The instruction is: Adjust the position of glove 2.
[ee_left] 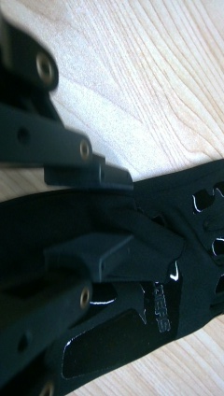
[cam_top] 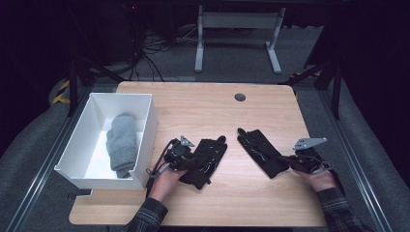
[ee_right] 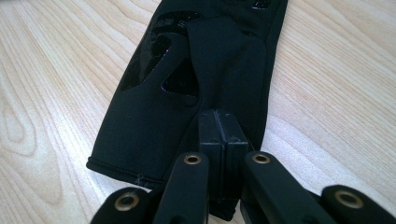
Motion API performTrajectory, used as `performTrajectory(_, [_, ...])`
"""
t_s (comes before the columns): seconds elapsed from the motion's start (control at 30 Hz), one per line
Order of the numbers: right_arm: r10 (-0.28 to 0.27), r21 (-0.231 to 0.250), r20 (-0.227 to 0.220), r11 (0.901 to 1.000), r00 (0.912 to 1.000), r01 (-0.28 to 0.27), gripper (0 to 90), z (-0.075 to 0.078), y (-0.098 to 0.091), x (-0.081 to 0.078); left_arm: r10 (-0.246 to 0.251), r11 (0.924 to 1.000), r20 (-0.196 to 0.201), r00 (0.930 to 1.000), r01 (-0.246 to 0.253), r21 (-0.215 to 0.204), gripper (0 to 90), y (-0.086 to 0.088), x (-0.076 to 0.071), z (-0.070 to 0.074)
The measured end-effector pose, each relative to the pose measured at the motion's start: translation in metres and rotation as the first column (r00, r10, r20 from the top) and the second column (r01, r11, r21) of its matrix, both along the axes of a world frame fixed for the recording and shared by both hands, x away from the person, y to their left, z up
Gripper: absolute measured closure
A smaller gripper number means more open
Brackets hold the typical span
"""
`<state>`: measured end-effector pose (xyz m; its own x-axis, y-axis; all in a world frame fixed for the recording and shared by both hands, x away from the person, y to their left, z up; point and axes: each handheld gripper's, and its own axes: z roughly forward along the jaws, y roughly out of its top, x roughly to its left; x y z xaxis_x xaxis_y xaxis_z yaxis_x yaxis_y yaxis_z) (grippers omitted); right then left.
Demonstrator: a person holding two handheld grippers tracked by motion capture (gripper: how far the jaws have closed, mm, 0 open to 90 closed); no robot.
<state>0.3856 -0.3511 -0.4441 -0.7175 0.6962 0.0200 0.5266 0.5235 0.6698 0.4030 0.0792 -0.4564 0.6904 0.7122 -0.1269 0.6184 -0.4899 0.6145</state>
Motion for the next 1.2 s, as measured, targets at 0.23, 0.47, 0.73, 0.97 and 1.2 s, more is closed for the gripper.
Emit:
performTrajectory(0.23, [0.045, -0.001, -0.014, 0.999, 0.9989, -0.045, 90.0, -0.002, 0.01, -0.002, 0.02, 0.9995, -0.017, 0.9997, -0.02, -0.023, 83.4, 0.0, 0.001, 0.001])
performTrajectory(0.47, [0.104, 0.01, -0.028, 0.9945, 0.9941, -0.104, 90.0, -0.003, 0.023, -0.006, 0.026, 0.9994, -0.015, 0.9995, -0.026, -0.024, 83.4, 0.001, 0.002, 0.002])
performTrajectory(0.73, [0.2, 0.008, -0.041, 0.9798, 0.9789, -0.2, 90.0, -0.003, 0.048, -0.015, 0.026, 0.9993, -0.018, 0.9995, -0.027, -0.026, 83.4, 0.001, 0.003, 0.001])
performTrajectory(0.97, [0.275, 0.01, -0.052, 0.9616, 0.9602, -0.274, 90.0, -0.003, 0.068, -0.023, 0.028, 0.9993, -0.02, 0.9994, -0.028, -0.025, 83.4, 0.001, 0.003, 0.001])
performTrajectory(1.2, [0.224, 0.028, 0.011, 0.9741, 0.9745, -0.224, 90.0, 0.006, 0.06, -0.018, 0.027, 0.999, -0.021, 0.9994, -0.027, -0.035, 84.3, 0.0, 0.004, 0.003])
